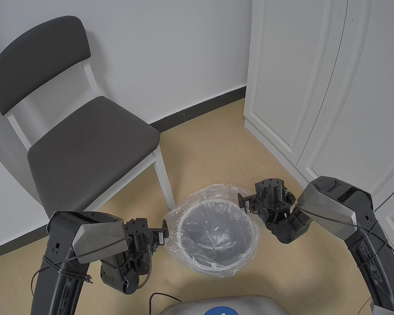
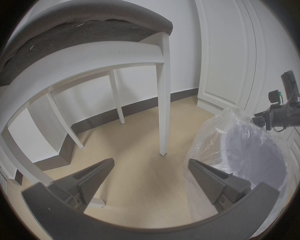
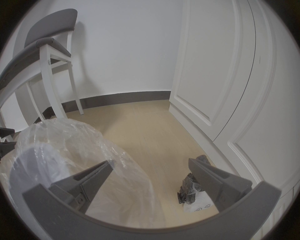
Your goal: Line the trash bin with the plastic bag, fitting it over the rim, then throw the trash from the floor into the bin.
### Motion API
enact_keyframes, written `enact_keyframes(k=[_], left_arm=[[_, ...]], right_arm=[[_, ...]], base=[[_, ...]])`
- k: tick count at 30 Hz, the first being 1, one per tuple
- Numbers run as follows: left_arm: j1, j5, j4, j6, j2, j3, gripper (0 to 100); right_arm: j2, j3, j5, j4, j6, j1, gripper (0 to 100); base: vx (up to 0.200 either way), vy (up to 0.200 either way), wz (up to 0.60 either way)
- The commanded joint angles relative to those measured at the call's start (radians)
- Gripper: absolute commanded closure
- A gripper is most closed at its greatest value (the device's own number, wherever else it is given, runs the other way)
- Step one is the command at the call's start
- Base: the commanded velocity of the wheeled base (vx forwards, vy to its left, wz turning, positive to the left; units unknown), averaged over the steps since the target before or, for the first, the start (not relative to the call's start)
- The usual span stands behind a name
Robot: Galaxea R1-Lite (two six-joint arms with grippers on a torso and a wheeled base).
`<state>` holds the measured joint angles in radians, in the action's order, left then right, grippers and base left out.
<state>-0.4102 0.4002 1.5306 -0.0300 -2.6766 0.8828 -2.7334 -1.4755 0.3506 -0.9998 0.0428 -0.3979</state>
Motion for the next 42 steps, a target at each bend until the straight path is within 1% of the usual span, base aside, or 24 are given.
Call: enact_keyframes(k=[1,5,8,14,20,22,26,27,28,30,31,32,34,36,38,39,40,42], left_arm=[[0.002,0.000,-0.004,0.002,-0.011,-0.015,0],[0.004,-0.006,-0.072,0.004,0.018,-0.082,0],[0.005,-0.011,-0.099,0.002,0.035,-0.093,0],[0.008,-0.011,-0.095,-0.001,0.037,-0.090,0],[0.005,-0.011,-0.081,-0.005,0.057,-0.099,0],[0.001,-0.012,-0.079,-0.005,0.076,-0.114,0],[-0.002,-0.012,-0.079,-0.005,0.093,-0.130,0],[-0.004,-0.012,-0.079,-0.004,0.095,-0.134,0],[-0.004,-0.012,-0.079,-0.004,0.095,-0.134,0],[-0.005,-0.012,-0.079,-0.004,0.089,-0.134,0],[-0.005,-0.012,-0.079,-0.004,0.086,-0.134,0],[-0.004,-0.012,-0.079,-0.004,0.086,-0.134,0],[-0.005,-0.012,-0.079,-0.004,0.086,-0.134,0],[-0.005,-0.012,-0.079,-0.004,0.087,-0.136,0],[-0.009,-0.012,-0.079,-0.004,0.089,-0.136,0],[-0.009,-0.012,-0.079,-0.004,0.089,-0.136,0],[-0.009,-0.012,-0.079,-0.004,0.089,-0.136,0],[-0.009,-0.012,-0.079,-0.004,0.087,-0.136,0]], right_arm=[[-0.042,-0.011,0.004,0.013,0.000,0.010,0],[-0.042,-0.014,0.013,0.078,-0.003,0.027,0],[-0.042,-0.011,0.014,0.084,-0.003,0.036,0],[-0.026,0.006,0.014,0.082,-0.003,0.036,0],[0.041,0.067,0.014,0.076,-0.001,0.033,0],[0.110,0.124,0.011,0.076,-0.001,0.031,0],[0.182,0.196,-0.002,0.076,0.002,0.027,0],[0.215,0.253,-0.027,0.084,0.008,0.030,0],[0.215,0.253,-0.027,0.084,0.008,0.030,0],[0.228,0.299,-0.094,0.084,0.017,0.040,0],[0.235,0.317,-0.108,0.086,0.022,0.048,0],[0.235,0.317,-0.108,0.086,0.022,0.048,0],[0.264,0.368,-0.144,0.089,0.058,0.070,0],[0.271,0.377,-0.153,0.087,0.069,0.076,0],[0.314,0.448,-0.200,0.093,0.112,0.102,0],[0.316,0.451,-0.203,0.095,0.117,0.103,0],[0.330,0.483,-0.239,0.105,0.160,0.126,0],[0.348,0.511,-0.274,0.127,0.221,0.154,0]], base=[[0.000,0.000,0.00],[0.000,0.000,0.00],[0.000,0.000,0.00],[0.000,0.000,0.00],[0.000,0.000,0.00],[0.000,0.000,0.00],[0.000,0.000,0.00],[0.000,0.000,0.00],[0.000,0.000,0.00],[0.000,0.000,0.00],[0.000,0.000,0.00],[0.000,0.000,0.00],[0.000,0.000,0.00],[0.000,0.000,0.00],[0.000,0.000,0.00],[0.000,0.000,0.00],[0.000,0.000,0.00],[0.000,0.000,0.00]])
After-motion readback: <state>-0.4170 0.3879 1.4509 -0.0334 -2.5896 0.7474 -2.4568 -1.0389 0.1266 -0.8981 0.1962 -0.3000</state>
